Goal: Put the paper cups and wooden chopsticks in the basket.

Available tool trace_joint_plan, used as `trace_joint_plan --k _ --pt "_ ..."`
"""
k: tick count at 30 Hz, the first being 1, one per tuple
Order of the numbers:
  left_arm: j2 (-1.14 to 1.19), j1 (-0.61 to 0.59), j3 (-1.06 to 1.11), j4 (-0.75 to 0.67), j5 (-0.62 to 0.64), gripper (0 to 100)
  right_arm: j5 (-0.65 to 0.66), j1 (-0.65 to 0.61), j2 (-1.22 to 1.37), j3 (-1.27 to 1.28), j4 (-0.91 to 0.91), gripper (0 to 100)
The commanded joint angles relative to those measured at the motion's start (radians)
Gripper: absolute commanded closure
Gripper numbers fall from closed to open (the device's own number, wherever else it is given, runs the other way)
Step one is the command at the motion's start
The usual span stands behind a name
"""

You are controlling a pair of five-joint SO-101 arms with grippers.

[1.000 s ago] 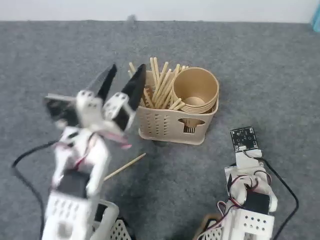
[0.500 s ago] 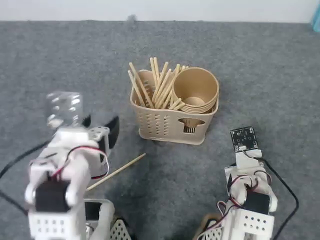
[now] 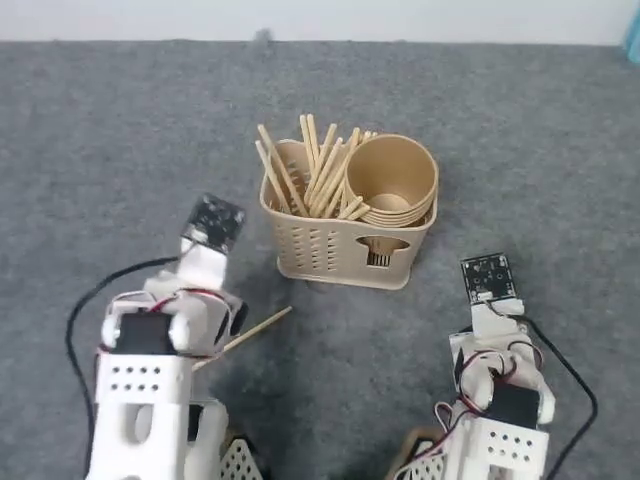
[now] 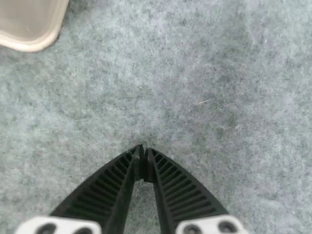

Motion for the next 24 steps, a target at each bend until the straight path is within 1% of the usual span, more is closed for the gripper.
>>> trace_joint_plan --k 1,5,8,13,16,18,21,24 --pt "0.006 -0.002 0.079 -0.048 -0.08 80 0.011 -0.002 -0.01 -0.015 0.007 99.2" --pt "0.006 0.003 0.116 -0.046 -0.11 80 0.011 -0.002 -0.01 -0.015 0.007 99.2" --pt "0.006 0.069 0.17 -0.058 -0.126 80 0.011 -0.002 -0.01 -0.015 0.007 99.2" --pt "0.008 0.173 0.266 -0.189 -0.127 81 0.011 -0.001 -0.01 -0.015 0.008 99.2" --pt "0.012 0.203 0.265 -0.199 -0.089 81 0.011 -0.001 -0.01 -0.015 0.008 99.2" --pt "0.014 0.203 0.272 -0.239 -0.077 81 0.011 -0.001 -0.01 -0.015 0.008 99.2" --pt "0.014 0.203 0.289 -0.284 -0.002 81 0.011 -0.001 -0.01 -0.015 0.008 99.2" --pt "0.014 0.209 0.311 -0.318 0.008 81 0.011 -0.001 -0.01 -0.015 0.008 99.2"
